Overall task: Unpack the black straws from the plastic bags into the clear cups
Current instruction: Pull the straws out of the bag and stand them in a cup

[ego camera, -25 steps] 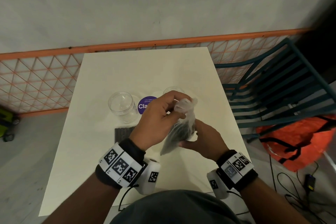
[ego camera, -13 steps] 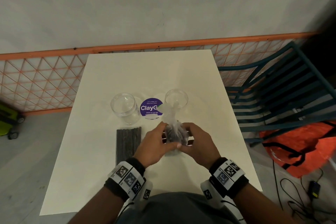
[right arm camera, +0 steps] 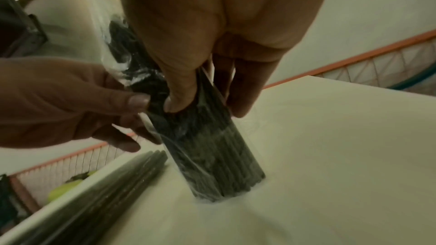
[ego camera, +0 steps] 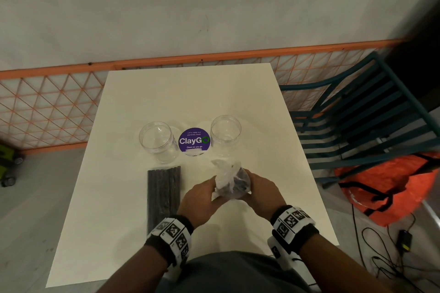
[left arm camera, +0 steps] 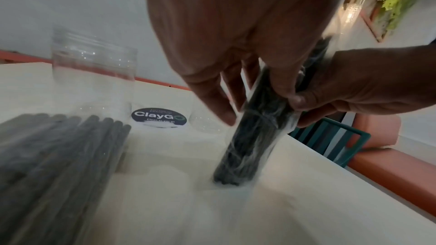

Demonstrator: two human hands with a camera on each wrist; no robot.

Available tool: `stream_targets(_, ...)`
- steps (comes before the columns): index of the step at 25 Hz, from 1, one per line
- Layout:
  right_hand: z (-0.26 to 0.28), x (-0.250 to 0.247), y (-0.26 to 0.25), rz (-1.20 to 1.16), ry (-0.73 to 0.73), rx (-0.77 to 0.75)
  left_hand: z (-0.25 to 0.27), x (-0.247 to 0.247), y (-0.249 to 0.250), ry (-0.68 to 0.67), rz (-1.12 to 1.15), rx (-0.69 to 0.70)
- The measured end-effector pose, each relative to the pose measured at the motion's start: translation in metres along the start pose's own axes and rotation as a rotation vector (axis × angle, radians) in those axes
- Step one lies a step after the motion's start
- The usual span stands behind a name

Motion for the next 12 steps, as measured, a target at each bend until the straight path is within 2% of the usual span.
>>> stream_targets(3,0.003,0.002,0.000,-0.110,0.004,0.008,-0.002,0.002,0.001,0.054,0.117,-0.075)
stream_targets(6,0.006,0.005,-0.001,-0.213,-0.043,0.033,-0.005,0.001,-0.008,0.040,0.095,-0.113)
stream_targets(9,0.005,0.011,0.004,-0.098,-0.050,0.019,-0.004,-0.001,-0.008,0.024,0.048,-0.073)
stream_targets(12,0.000,0.013,0.009,0.053,-0.057,0.056,-0.004,-0.009,0.008,0.049,0.169,-0.039)
Point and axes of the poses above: each hand's wrist, its own z-axis away from the middle knuckle, its own x-axis out of the palm, y = z × x, the point moved 1 cm from there along -z, towards the middle knuckle, and after that the axes turned 5 degrees about y, right-handed, at the moved point
